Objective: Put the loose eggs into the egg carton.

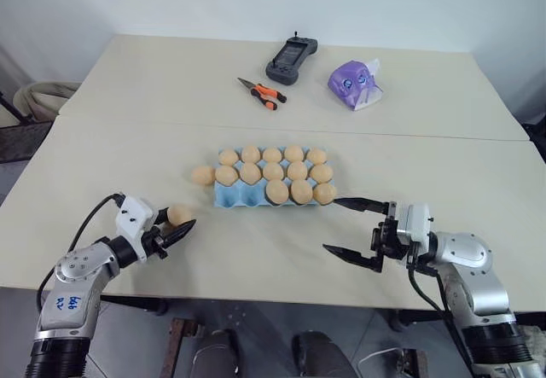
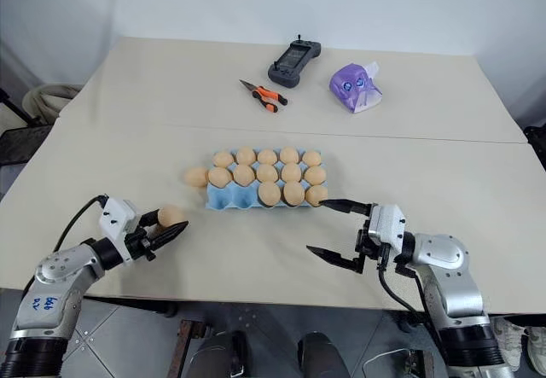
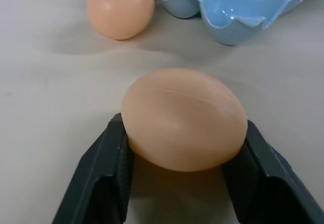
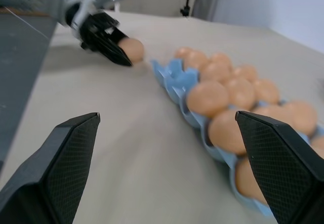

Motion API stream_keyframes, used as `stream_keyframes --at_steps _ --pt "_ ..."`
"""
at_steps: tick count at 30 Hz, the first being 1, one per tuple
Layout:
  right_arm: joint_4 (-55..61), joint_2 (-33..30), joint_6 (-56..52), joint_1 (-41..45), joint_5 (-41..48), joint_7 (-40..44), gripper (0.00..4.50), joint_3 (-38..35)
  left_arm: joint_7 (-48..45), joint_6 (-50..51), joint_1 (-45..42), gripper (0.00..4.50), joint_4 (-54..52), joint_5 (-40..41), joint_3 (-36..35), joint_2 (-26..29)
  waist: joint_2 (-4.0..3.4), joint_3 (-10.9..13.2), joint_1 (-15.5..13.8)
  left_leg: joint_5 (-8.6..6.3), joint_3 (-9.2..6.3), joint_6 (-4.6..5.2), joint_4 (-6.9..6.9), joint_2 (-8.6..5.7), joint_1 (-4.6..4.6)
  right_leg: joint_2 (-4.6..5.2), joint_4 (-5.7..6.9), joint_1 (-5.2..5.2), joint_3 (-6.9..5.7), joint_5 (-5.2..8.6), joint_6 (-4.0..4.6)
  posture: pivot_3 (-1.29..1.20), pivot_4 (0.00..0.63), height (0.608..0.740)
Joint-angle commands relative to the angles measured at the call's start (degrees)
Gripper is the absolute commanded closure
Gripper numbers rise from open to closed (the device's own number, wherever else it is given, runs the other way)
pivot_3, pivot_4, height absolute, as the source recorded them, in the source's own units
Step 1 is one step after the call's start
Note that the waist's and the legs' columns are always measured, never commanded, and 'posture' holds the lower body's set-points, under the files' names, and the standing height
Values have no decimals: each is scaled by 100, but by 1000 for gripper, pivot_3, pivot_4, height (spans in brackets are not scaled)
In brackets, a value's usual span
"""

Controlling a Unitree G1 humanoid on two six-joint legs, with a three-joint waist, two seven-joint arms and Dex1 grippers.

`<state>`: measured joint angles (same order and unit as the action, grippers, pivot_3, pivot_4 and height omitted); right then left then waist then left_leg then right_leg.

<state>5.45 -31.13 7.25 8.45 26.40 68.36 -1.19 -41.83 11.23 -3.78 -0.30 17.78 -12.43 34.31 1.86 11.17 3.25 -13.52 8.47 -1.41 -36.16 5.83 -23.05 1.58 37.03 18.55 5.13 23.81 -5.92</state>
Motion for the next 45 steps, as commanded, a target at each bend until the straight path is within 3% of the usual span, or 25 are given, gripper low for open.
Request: stream_keyframes --at_steps 1,9,15,21,25,29,39,45 --pt "276 -13 -37 -48 236 -88 0 -184 -389 -110 -174 2430 -392 357 -47 69 0 0 -3 0 0 0 0 0 0 0 1 0 0 0 0 0 150 740" --pt "309 -212 -75 -392 279 -333 0 -650 -838 99 -1055 2430 -573 466 593 -105 0 0 -33 2 -1 1 3 -9 -1 -7 -3 -1 -3 0 -1 0 150 740" --pt "-78 -151 275 -928 41 -655 0 -990 -709 -74 -2087 2430 252 -71 1385 -687 -1 -1 -107 3 0 4 -12 -28 -2 -17 -2 -4 -1 -1 -7 0 150 740" --pt "291 1 369 -1295 18 -940 0 -952 -744 -346 -2497 2430 915 -394 1719 -1013 -3 -1 -18 6 6 -1 -15 -15 -2 -27 5 3 10 -1 -7 0 150 740" --pt "441 18 360 -1393 19 -1030 0 -924 -764 -300 -2513 1206 954 -360 1645 -956 -3 -1 -14 9 4 -5 -16 -13 -1 -26 11 4 9 -1 -7 0 150 740" --pt "463 26 351 -1331 37 -1054 0 -871 -795 -460 -2395 26 894 -313 1487 -842 -3 -1 -20 11 3 -1 -24 -14 -1 -22 22 3 8 -1 -8 0 150 740" --pt "692 115 26 -474 323 -719 0 -244 -801 -475 -1139 26 -64 372 51 -125 -3 0 4 19 -6 -4 -18 3 6 -8 45 6 5 2 -5 0 150 740" --pt "652 116 -83 -174 395 -531 0 -56 -336 -851 -127 26 34 322 -1087 126 -2 0 -1 14 -4 4 -9 -1 4 4 31 5 4 2 -5 0 150 740"
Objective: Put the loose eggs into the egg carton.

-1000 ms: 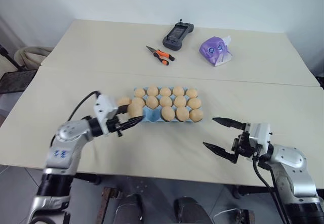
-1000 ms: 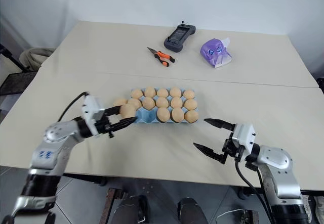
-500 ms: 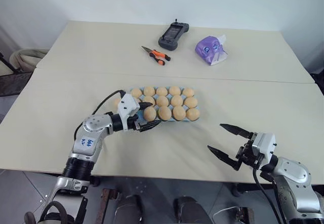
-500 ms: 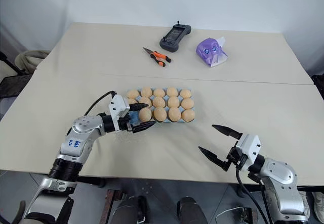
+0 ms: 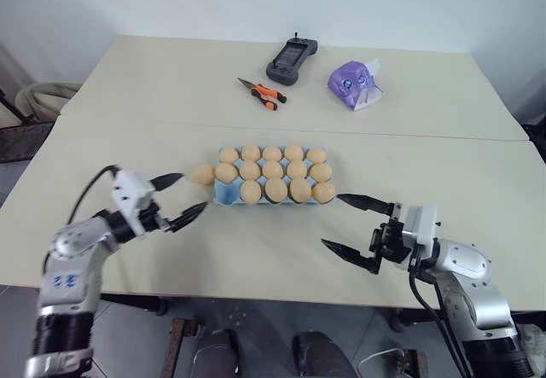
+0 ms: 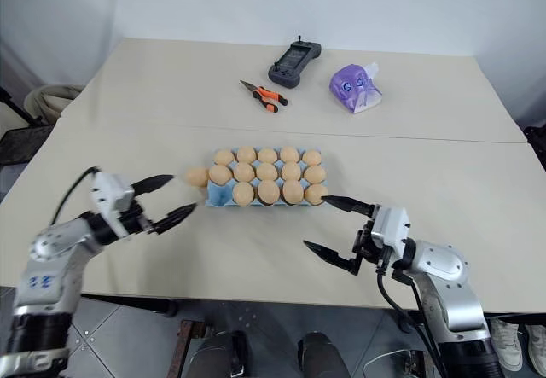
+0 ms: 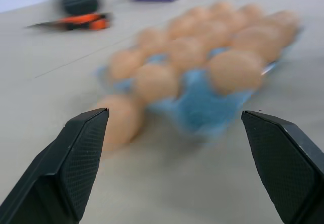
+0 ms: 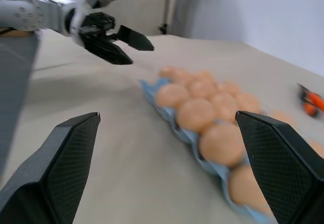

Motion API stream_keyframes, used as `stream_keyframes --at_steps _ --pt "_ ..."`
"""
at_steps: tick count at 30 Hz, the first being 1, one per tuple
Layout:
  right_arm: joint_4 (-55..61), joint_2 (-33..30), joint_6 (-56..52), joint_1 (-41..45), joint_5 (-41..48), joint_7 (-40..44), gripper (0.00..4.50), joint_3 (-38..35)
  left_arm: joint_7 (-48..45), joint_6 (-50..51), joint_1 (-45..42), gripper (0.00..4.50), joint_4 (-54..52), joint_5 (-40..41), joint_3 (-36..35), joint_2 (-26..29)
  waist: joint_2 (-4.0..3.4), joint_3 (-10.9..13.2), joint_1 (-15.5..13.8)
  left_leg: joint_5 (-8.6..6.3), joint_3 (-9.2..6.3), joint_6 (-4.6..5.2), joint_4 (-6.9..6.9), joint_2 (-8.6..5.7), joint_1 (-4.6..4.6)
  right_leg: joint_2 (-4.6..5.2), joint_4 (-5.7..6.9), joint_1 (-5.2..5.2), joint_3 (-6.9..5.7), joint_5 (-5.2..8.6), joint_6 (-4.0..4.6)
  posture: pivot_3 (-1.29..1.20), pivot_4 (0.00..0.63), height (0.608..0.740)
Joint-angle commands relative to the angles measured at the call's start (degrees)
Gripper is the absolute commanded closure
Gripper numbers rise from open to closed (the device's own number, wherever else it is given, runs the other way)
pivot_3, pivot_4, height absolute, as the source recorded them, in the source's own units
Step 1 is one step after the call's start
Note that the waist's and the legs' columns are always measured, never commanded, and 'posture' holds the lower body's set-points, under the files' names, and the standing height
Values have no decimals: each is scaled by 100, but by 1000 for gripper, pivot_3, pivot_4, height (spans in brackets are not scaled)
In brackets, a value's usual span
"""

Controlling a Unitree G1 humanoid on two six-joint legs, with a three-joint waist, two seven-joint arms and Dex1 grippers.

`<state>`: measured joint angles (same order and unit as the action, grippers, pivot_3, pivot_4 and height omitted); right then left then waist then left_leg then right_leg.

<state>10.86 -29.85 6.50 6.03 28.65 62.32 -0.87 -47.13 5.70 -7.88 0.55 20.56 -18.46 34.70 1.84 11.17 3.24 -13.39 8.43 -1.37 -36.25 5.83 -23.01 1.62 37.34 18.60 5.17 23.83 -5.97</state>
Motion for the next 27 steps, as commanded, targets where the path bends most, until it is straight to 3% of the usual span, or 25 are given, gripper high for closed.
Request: stream_keyframes --at_steps 1,7,13,21,27 --pt "80 -22 2 94 192 98 0 -123 237 -374 413 26 14 25 -602 94 0 0 -2 -1 0 1 1 -1 0 5 -2 -1 -1 0 0 0 150 740" --pt "-45 -390 -21 -46 330 412 0 -478 213 -510 1331 26 -66 122 -1025 80 2 0 -17 -6 -3 3 13 -6 -2 19 -15 -4 -9 0 1 0 150 740" --pt "-143 -437 -10 -62 306 489 0 -570 359 -459 1359 26 -243 230 -944 -3 4 -2 -6 -19 -5 12 25 -2 -2 18 -30 -8 -14 -1 7 0 150 740" --pt "-261 -608 111 -307 193 494 0 -892 716 -6 175 26 -33 -90 17 -73 5 -2 -37 -12 -1 3 17 -8 -5 5 -36 -9 -10 -3 4 0 150 740" --pt "-301 -614 215 -663 146 412 0 -1040 733 -486 -1221 26 1626 -806 761 -124 4 -2 -1 -9 3 4 9 -18 -4 -16 -31 -5 -5 -3 2 0 150 740"
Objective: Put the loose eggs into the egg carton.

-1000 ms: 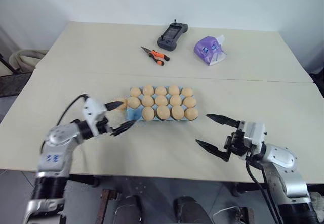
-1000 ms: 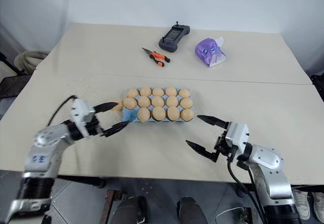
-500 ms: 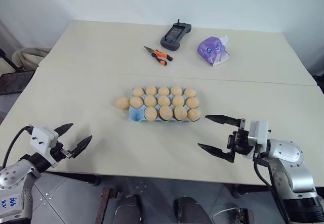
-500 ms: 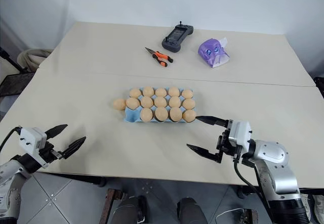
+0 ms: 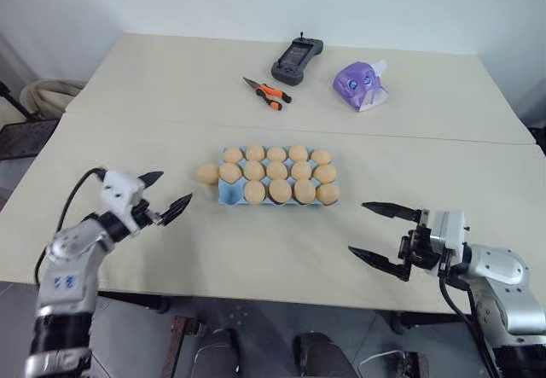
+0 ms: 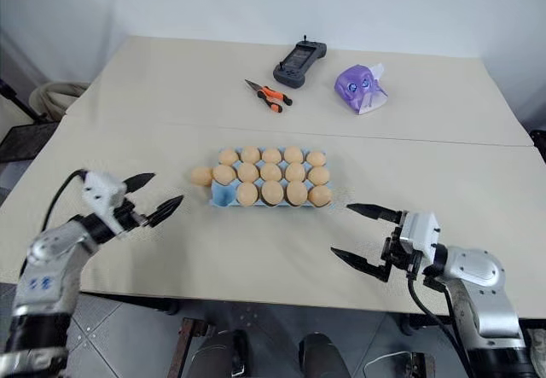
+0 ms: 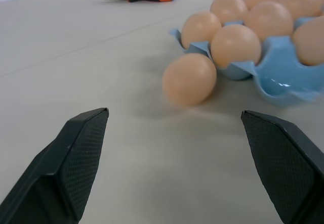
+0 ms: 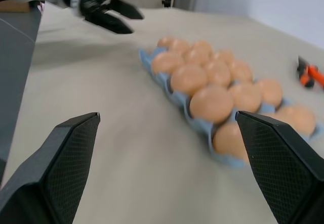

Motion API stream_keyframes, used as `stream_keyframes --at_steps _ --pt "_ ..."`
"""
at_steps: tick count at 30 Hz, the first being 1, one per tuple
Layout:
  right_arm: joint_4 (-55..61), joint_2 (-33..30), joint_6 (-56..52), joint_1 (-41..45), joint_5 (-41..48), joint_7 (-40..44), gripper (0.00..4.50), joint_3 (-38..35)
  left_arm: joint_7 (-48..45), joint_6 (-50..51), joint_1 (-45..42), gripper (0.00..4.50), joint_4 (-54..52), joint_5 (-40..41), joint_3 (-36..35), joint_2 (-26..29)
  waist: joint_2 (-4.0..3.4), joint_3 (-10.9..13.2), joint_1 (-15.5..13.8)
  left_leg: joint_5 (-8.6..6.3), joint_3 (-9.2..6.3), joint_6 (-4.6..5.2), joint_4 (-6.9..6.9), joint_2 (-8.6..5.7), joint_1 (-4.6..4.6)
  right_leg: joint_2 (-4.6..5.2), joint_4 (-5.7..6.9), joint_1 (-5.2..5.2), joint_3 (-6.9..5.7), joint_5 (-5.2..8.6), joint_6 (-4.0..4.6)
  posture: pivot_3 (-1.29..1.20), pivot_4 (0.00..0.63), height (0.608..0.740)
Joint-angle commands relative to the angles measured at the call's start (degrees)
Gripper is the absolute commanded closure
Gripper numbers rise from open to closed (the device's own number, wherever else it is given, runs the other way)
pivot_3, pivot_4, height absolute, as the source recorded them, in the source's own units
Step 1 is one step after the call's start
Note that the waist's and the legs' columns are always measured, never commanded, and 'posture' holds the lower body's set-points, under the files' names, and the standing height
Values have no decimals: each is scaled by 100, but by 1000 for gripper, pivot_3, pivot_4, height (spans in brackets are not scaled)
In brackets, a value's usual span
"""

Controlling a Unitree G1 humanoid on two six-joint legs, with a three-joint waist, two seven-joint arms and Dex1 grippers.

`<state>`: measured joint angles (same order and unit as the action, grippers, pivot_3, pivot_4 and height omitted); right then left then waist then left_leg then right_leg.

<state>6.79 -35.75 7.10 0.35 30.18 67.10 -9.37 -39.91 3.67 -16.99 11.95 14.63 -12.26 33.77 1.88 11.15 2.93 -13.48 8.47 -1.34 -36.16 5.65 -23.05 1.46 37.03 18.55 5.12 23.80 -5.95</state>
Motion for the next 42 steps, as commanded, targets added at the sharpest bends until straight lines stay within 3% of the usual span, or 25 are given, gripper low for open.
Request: stream_keyframes --at_steps 1,13,17,22,24,30,35,42 --pt "106 25 191 -158 -36 -101 0 -171 -51 -356 -489 26 703 -221 197 -59 1 0 39 0 8 0 -1 2 0 0 2 4 9 -1 -1 0 150 740" --pt "-242 975 759 -272 -581 -693 0 366 -428 -1011 -1839 26 2654 -536 685 -282 1 1 24 7 12 -9 -24 4 0 -10 36 15 10 4 -6 0 150 740" --pt "-285 1137 865 -243 -678 -852 0 424 -466 -1195 -1958 904 2921 -564 669 -303 1 1 20 10 9 -5 -30 4 0 -9 50 15 8 4 -6 0 150 740" --pt "-394 1195 970 -256 -739 -940 0 461 -504 -1306 -1931 2652 2932 -404 496 -351 2 1 18 11 7 -3 -30 4 0 -6 54 16 6 4 -6 0 150 740" --pt "-425 1203 988 -255 -750 -962 0 476 -624 -1293 -1856 2963 2793 -289 434 -362 2 1 21 11 6 -3 -30 4 0 -6 54 16 6 4 -6 0 150 740" --pt "-566 1128 1005 -201 -729 -884 0 459 -1146 -1257 -1451 2963 1902 230 120 -155 2 1 30 12 7 -3 -29 11 0 -5 55 15 6 4 -6 0 150 740" --pt "-676 1074 997 -126 -733 -829 0 445 -1571 -796 -1071 2963 917 413 334 -81 2 1 11 13 6 -4 -27 12 0 -6 56 14 5 4 -6 0 150 740" --pt "-683 1092 939 -88 -711 -797 0 490 -1265 -389 -1234 2963 1050 175 628 -389 2 1 9 17 -3 5 -30 0 1 2 56 6 0 0 -12 0 150 740"
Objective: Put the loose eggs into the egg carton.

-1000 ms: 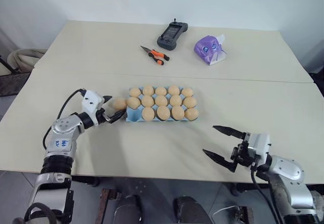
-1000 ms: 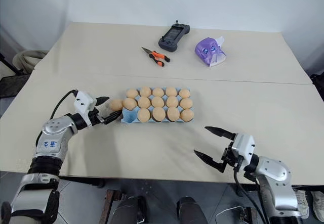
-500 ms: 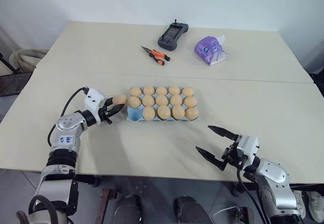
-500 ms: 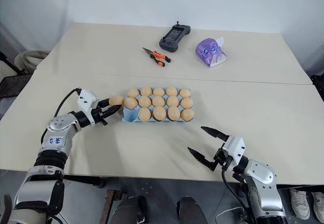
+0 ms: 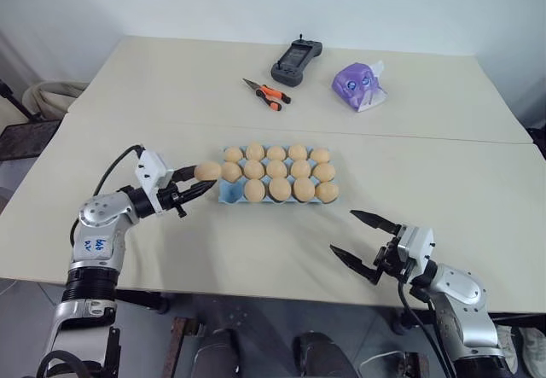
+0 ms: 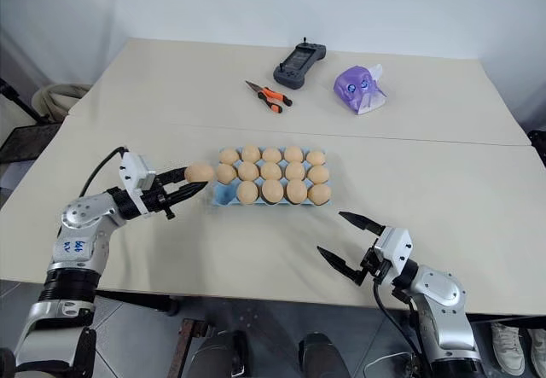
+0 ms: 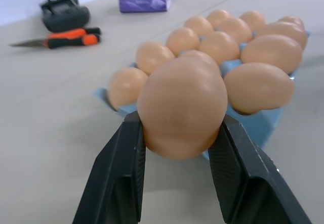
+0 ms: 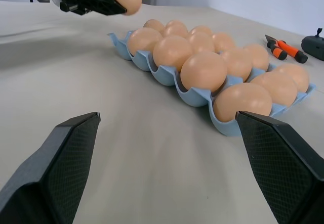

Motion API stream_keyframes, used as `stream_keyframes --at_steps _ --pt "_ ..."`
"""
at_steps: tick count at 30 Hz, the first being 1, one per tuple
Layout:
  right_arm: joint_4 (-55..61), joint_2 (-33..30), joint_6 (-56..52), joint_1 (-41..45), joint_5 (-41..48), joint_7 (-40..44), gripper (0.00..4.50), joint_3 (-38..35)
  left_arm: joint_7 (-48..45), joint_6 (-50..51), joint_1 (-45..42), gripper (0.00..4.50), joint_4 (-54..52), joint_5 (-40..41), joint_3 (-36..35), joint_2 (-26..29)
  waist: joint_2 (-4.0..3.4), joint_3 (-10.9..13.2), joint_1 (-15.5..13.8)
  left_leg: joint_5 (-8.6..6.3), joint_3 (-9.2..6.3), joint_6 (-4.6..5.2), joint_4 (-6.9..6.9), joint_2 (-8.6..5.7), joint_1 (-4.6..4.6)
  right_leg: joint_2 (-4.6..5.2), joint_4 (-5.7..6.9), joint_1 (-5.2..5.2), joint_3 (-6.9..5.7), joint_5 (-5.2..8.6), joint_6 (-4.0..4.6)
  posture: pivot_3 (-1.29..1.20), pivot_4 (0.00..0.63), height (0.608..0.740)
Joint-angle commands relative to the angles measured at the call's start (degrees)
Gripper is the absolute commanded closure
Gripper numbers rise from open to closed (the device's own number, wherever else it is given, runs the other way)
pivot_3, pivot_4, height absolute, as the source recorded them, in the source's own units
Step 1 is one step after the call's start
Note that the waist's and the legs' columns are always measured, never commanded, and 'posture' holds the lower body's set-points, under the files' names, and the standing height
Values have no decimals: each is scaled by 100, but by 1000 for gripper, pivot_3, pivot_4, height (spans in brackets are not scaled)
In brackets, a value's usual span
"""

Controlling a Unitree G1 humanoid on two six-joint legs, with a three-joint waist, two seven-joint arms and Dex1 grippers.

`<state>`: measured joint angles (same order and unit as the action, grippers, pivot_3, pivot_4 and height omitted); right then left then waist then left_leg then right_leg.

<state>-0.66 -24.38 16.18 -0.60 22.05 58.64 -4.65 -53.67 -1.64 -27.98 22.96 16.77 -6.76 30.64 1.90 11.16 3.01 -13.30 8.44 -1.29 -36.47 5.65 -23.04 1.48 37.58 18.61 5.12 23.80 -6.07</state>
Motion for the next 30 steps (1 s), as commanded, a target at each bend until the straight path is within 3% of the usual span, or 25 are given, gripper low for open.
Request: stream_keyframes --at_steps 1,7,16,22,30 --pt "65 -48 21 4 107 56 0 19 70 160 -146 2963 -38 -55 131 -103 0 0 1 0 -1 0 0 0 0 -1 0 1 -1 0 0 0 150 740" --pt "4 -42 34 36 81 73 0 11 -215 167 -127 2963 -122 -9 341 -192 0 0 18 -1 2 -2 3 3 0 -5 -2 4 3 0 0 0 150 740" --pt "-164 32 133 164 33 50 0 74 -289 120 97 180 -410 72 59 155 0 0 23 0 1 -1 2 5 0 -2 -1 3 2 0 1 0 150 740" --pt "-294 -145 142 290 120 183 0 -37 -365 402 750 180 -1162 357 -424 652 -1 0 30 -2 2 -4 17 10 0 2 -9 6 4 2 4 0 150 740" --pt "-598 -824 -38 590 403 526 0 -506 -222 287 2158 180 -1724 457 -1341 1192 -3 3 33 -6 0 -4 26 15 1 26 -19 4 1 3 9 0 150 740"
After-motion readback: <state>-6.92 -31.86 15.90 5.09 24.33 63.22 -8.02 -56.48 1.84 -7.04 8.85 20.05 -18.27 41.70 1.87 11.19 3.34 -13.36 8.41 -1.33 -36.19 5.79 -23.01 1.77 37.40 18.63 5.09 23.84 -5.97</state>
